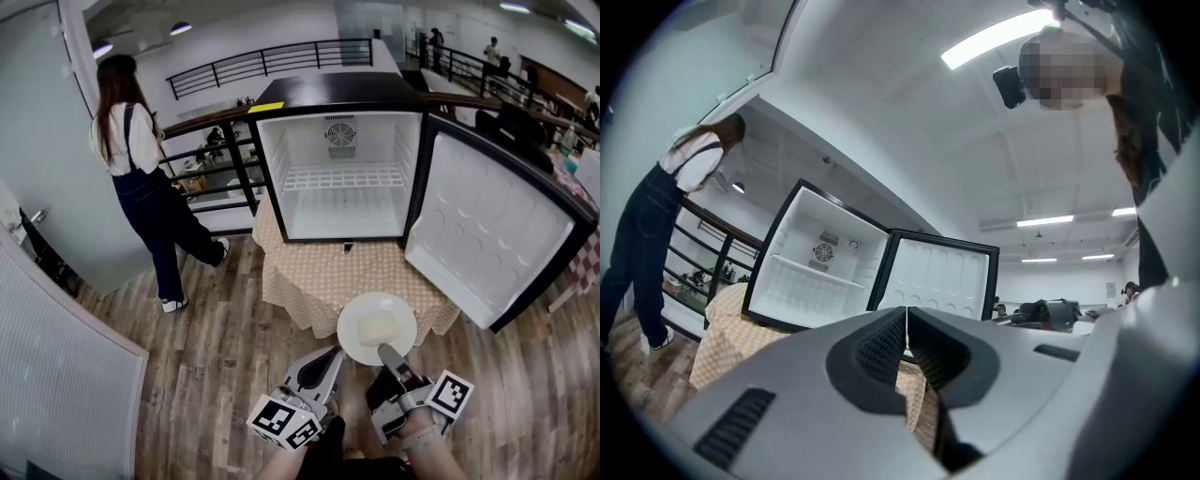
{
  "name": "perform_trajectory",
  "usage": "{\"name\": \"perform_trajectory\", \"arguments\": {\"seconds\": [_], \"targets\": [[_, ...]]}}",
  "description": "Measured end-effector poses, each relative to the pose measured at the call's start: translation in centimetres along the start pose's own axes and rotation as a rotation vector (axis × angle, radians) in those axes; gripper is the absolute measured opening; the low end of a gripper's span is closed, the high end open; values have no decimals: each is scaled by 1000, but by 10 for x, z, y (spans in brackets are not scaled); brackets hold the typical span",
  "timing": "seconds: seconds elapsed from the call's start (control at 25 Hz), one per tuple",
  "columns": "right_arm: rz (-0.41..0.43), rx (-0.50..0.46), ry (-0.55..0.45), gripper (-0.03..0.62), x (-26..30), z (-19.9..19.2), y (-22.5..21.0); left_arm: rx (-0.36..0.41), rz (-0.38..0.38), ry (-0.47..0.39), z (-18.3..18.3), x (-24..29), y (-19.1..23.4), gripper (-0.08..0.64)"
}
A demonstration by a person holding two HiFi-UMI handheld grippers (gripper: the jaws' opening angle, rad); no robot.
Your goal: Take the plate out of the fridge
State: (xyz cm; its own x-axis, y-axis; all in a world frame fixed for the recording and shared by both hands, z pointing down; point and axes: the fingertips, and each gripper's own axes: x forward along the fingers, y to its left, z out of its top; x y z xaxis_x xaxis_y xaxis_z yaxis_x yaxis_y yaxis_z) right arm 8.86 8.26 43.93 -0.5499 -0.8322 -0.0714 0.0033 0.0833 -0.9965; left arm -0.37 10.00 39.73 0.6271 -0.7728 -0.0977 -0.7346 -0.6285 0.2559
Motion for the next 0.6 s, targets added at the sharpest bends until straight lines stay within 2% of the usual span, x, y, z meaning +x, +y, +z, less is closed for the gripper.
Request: {"name": "perform_trajectory", "arguments": {"seconds": [0.6], "targets": [[16,5,41,62,-40,-40,5,28,43,-42,3,-54,-28,12]]}}
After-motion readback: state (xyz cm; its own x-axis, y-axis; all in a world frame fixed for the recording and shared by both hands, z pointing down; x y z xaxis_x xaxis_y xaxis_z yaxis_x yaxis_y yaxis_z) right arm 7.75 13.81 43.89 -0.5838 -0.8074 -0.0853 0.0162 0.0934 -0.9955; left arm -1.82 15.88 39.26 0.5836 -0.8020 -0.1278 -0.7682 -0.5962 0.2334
